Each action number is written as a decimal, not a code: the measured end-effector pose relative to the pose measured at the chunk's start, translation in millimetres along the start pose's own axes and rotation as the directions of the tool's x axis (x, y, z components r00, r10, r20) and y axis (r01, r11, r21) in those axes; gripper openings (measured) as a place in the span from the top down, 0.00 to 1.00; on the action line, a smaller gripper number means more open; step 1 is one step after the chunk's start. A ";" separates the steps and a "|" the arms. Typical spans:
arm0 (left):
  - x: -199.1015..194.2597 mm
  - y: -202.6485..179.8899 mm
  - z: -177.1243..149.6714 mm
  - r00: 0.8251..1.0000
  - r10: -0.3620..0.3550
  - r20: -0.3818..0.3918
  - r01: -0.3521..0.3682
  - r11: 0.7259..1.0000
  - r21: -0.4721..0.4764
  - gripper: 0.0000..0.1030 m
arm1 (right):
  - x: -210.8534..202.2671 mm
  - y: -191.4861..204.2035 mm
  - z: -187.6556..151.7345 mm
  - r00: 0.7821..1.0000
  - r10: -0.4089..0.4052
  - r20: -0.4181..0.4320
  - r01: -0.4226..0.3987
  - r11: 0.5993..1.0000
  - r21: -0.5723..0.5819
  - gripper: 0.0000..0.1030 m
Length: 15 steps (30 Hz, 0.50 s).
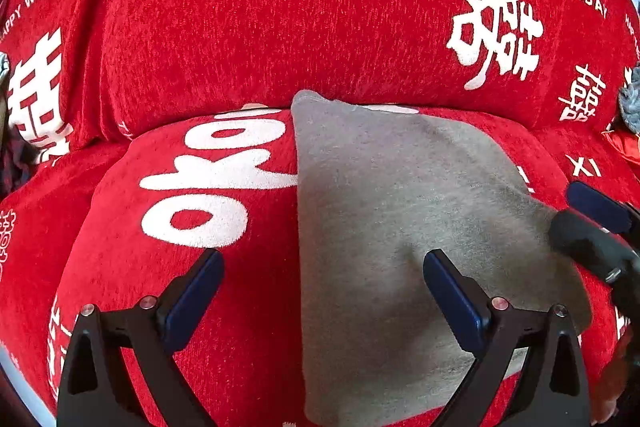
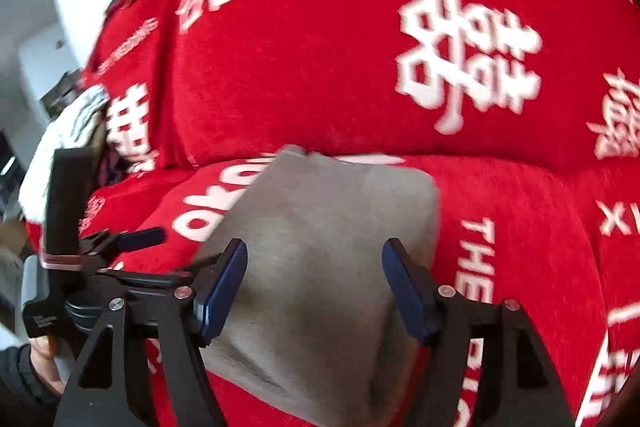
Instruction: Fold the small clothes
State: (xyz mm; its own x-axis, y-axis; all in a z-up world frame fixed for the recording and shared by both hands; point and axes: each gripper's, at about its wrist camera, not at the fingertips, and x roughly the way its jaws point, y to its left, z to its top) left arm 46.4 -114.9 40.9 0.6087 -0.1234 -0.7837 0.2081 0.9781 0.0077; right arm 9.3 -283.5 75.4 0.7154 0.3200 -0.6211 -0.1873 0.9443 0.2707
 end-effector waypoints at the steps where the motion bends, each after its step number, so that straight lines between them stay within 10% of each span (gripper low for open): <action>1: 4.5 -0.2 0.2 1.000 0.014 -0.014 -0.014 1.000 0.002 0.02 | 4.6 2.2 0.5 1.000 -0.012 -0.019 0.012 1.000 -0.012 0.29; 7: 7.2 24.4 -2.5 0.999 -0.029 -0.046 0.026 0.998 -0.065 0.02 | 34.7 -42.0 -11.7 0.958 -0.234 -0.167 0.249 0.965 0.081 0.29; 15: 42.3 29.4 8.4 0.940 -0.292 -0.178 0.263 0.949 -0.173 0.02 | 19.2 -85.9 -12.5 0.989 0.009 -0.147 0.044 0.935 0.353 0.26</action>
State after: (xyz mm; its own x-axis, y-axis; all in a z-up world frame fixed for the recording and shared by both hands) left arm 84.8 -92.8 13.2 0.3751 -0.3721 -0.8490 0.2248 0.9251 -0.3061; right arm 30.8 -357.6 31.0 0.6072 0.3364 -0.7198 0.0936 0.8693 0.4853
